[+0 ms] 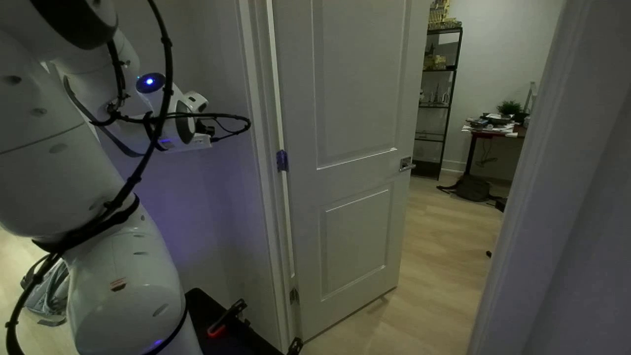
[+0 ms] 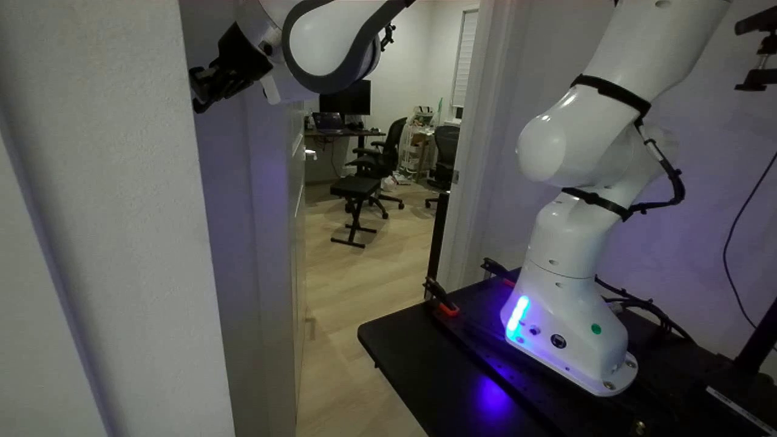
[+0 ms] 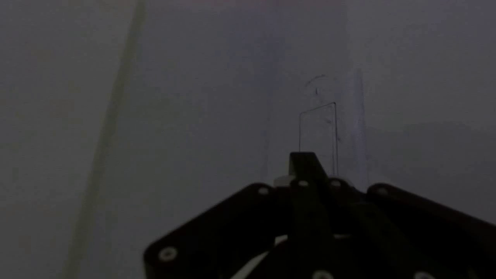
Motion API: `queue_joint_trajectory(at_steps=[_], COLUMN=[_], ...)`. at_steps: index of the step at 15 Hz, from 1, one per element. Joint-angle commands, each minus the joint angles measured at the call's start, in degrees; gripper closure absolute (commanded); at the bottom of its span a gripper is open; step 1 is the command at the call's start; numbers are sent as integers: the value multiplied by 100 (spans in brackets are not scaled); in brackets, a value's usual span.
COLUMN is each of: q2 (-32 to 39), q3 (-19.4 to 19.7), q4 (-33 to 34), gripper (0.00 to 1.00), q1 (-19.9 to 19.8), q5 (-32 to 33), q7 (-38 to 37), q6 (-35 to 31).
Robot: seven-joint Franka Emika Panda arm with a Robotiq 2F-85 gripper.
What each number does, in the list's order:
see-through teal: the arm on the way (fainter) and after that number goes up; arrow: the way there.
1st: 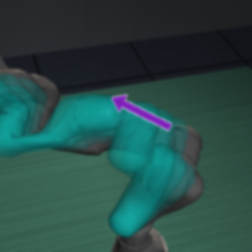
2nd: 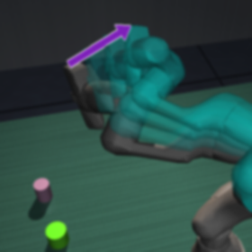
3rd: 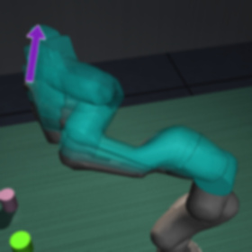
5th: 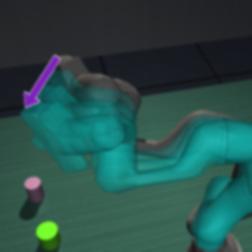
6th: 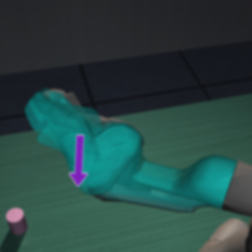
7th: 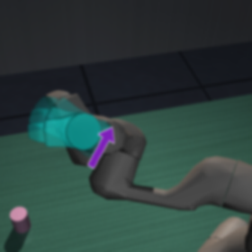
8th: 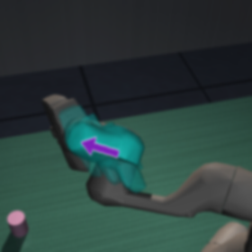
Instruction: Turn the light switch on and off four times
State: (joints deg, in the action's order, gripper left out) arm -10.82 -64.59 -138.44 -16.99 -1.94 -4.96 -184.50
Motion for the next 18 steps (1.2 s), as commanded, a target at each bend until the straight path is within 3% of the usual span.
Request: queue_joint_trajectory(at_steps=[1, 13, 18], q2=[144, 126, -69], q3=[-615, -2903, -3551], q4=[212, 458, 500], gripper=[100, 100, 100], q1=[-631, -2766, -3451], q5=[106, -31, -58], q7=[-124, -151, -161], q6=[-174, -486, -489])
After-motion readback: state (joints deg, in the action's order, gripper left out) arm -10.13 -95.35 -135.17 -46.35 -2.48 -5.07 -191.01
